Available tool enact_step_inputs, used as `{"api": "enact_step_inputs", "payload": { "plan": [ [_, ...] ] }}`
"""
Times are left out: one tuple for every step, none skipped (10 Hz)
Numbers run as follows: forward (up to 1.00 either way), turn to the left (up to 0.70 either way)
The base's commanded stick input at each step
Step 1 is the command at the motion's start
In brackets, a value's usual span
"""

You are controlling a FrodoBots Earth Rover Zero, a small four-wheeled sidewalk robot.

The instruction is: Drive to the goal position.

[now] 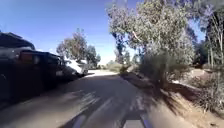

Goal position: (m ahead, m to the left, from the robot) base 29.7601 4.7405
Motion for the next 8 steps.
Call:
{"api": "enact_step_inputs", "payload": {
  "plan": [
    [0.7,0.0],
    [0.7,0.0],
    [0.7,0.0],
    [0.7,0.0],
    [0.7,0.0],
    [0.7,0.0],
    [0.7,0.0],
    [0.7,0.0]
  ]
}}
